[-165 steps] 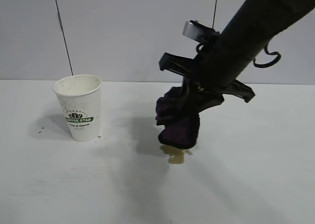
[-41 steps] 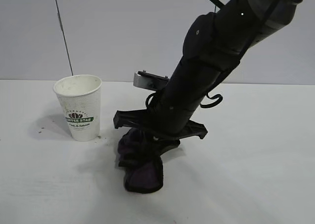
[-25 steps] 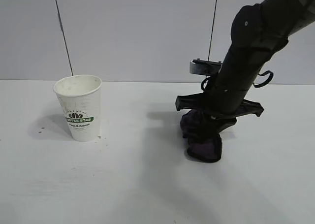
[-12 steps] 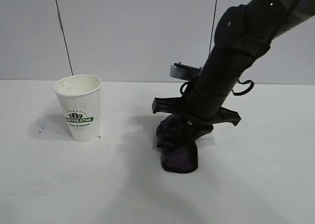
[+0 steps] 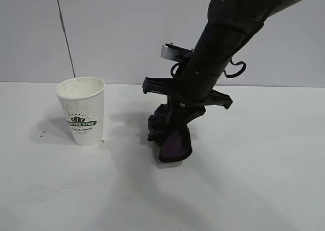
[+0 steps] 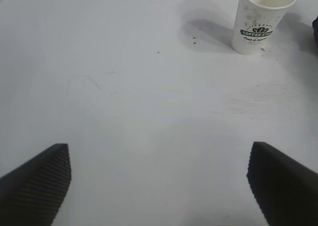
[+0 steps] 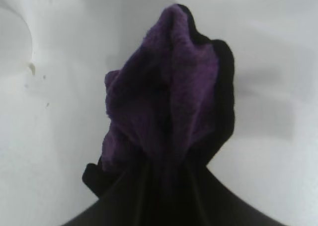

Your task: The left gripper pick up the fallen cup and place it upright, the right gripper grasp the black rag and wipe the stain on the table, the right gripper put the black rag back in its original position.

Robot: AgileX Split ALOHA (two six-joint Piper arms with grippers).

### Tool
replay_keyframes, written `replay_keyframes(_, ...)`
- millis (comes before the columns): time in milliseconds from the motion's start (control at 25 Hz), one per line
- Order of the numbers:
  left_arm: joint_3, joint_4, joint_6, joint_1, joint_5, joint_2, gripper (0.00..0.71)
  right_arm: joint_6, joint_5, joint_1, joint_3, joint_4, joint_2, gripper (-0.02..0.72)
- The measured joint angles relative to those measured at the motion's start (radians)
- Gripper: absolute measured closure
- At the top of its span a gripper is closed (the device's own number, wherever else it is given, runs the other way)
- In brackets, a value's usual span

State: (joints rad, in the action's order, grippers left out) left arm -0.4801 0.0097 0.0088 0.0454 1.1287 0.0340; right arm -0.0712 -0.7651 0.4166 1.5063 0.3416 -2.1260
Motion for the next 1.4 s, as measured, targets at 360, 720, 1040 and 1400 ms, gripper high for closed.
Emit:
replay_keyframes(360, 0.000, 0.000, 0.000, 0.000, 0.000, 0.000, 0.015, -0.001, -0.080, -0.001, 0.002, -0.041, 0.000, 0.218)
replay_keyframes(720, 0.000, 0.000, 0.000, 0.000, 0.000, 0.000, 0.015, 0.100, -0.178, -0.103, 0.039, -0.228, 0.073, 0.216)
replay_keyframes(1040, 0.000, 0.000, 0.000, 0.000, 0.000, 0.000, 0.015, 0.193, -0.270, -0.312, 0.042, -0.472, 0.257, 0.213)
replay_keyframes(1400, 0.000, 0.000, 0.000, 0.000, 0.000, 0.000, 0.015, 0.196, -0.395, -0.605, 0.042, -0.612, 0.544, 0.213)
